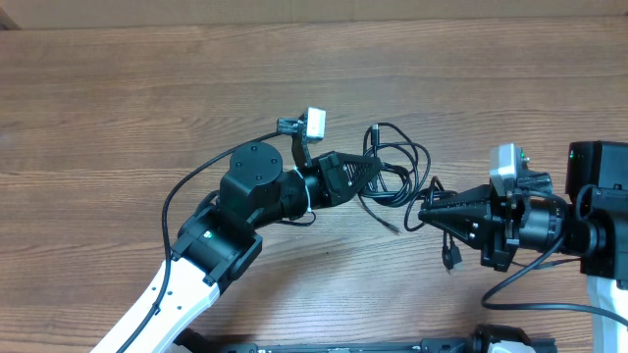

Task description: Untangle cables

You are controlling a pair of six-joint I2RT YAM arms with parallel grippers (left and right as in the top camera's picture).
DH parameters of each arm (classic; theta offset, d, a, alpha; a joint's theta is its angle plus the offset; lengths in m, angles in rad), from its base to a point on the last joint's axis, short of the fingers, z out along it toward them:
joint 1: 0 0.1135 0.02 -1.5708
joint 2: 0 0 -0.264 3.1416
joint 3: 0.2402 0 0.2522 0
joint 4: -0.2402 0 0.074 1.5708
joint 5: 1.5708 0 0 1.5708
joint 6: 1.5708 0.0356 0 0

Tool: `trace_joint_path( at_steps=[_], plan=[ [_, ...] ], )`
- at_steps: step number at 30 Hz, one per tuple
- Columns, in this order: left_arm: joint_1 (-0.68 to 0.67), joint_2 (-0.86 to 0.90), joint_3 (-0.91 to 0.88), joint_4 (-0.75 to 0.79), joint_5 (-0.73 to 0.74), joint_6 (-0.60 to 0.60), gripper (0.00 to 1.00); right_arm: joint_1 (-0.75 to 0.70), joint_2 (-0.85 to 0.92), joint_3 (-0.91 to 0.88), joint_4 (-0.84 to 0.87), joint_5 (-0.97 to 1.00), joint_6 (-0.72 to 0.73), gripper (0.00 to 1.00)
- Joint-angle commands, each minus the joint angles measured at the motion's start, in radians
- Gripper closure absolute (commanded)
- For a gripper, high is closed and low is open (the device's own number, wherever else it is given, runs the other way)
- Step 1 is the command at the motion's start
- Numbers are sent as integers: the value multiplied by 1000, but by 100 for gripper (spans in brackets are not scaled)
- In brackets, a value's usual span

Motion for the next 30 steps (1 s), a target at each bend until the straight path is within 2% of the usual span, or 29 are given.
trace_joint_path(
  at_steps=[1, 7, 12, 14, 16, 20, 22, 24, 26, 28, 30],
  plan=[
    [5, 2, 16, -4, -59, -29, 96, 9, -11, 16, -19, -77, -67, 96],
    [13, 2, 16, -1, -113, -93, 96, 9, -12, 16, -102, -49, -200, 96],
    [49, 2, 16, 18, -96, -84, 96, 9, -11, 16, -111, 12, -186, 96],
    [55, 2, 16, 40, -80, -51, 96, 9, -11, 16, -109, 47, -154, 91],
    [60, 2, 16, 77, -56, 0, 96, 9, -11, 16, -109, 89, -113, 78],
    [61, 2, 16, 131, -23, 69, 96, 9, -11, 16, -109, 140, -51, 62],
    [61, 2, 16, 137, -20, 97, 96, 9, -11, 16, -108, 154, -30, 47],
    [61, 2, 16, 137, -16, 121, 96, 9, -11, 16, -109, 159, -27, 39],
    [61, 2, 16, 141, 4, 156, 96, 9, -11, 16, -109, 159, -27, 25],
    [61, 2, 16, 148, 25, 186, 96, 9, -11, 16, -108, 159, -25, 17],
    [61, 1, 16, 153, 32, 215, 96, 9, -11, 16, -82, 159, 43, 10]
  ],
)
